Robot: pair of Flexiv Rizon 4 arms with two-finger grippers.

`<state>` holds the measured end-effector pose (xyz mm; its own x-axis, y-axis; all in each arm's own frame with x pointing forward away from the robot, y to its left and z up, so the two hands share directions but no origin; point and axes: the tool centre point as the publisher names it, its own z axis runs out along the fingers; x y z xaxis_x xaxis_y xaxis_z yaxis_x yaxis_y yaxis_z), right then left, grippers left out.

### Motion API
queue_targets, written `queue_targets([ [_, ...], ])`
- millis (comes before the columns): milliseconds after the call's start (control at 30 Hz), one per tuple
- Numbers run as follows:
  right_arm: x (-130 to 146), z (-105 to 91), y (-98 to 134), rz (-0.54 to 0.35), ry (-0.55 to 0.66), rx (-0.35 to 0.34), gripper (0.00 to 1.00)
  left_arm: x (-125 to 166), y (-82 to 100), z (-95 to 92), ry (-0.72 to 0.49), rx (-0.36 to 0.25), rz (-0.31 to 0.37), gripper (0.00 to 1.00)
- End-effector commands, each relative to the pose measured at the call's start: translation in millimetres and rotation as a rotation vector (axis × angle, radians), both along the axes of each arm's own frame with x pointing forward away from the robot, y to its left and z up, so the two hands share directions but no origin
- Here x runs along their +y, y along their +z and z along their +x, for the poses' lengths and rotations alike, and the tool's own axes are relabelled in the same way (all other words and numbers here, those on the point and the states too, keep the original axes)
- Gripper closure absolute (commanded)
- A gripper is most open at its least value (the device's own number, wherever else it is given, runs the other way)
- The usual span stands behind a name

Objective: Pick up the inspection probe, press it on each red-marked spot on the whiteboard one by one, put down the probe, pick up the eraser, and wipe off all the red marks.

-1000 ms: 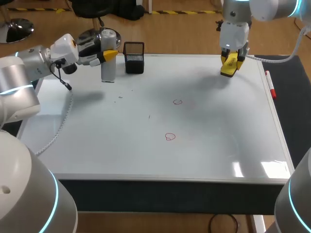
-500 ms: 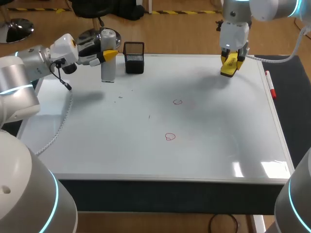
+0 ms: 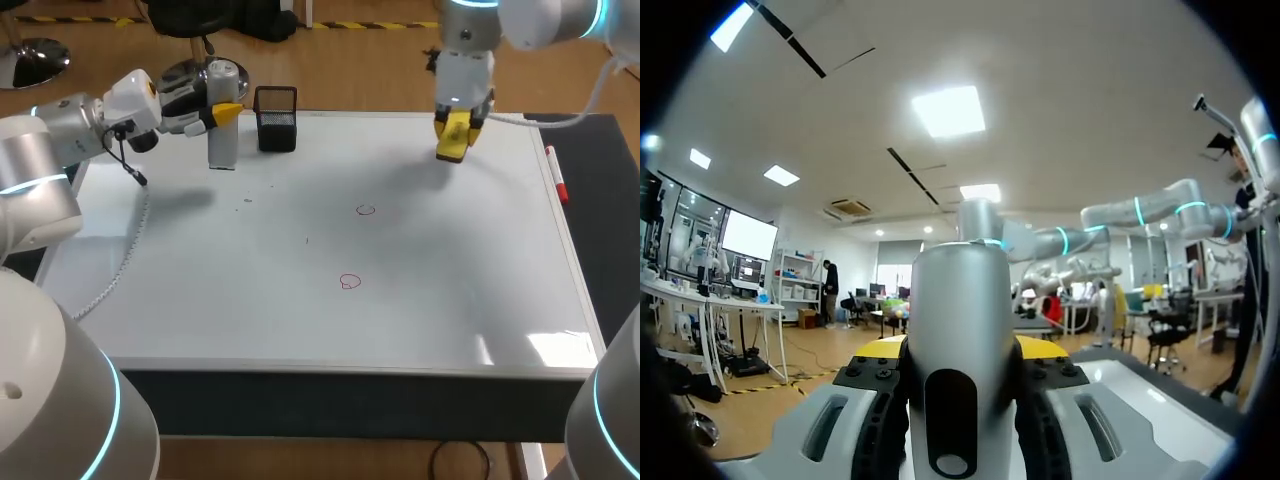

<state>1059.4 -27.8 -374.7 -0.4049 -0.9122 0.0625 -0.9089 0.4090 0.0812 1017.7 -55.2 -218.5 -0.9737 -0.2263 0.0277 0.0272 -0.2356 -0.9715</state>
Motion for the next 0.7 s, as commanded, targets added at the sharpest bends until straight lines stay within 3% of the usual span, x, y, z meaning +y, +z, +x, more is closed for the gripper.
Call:
queue_targets([
  [33,23,-18.8,10,-0.018,0.038,-0.033,1.00,0,2.5,-1.3,0.004,0.002,0.003,1.00],
  [367,88,-50.0,12,0.049,0.155,-0.048,1.00,0,2.5,-1.3,0.004,0.002,0.003,1.00],
  [700,131,-78.6,0,0.107,0.186,-0.030,1.00,0,2.5,-1.3,0.004,0.002,0.003,1.00],
])
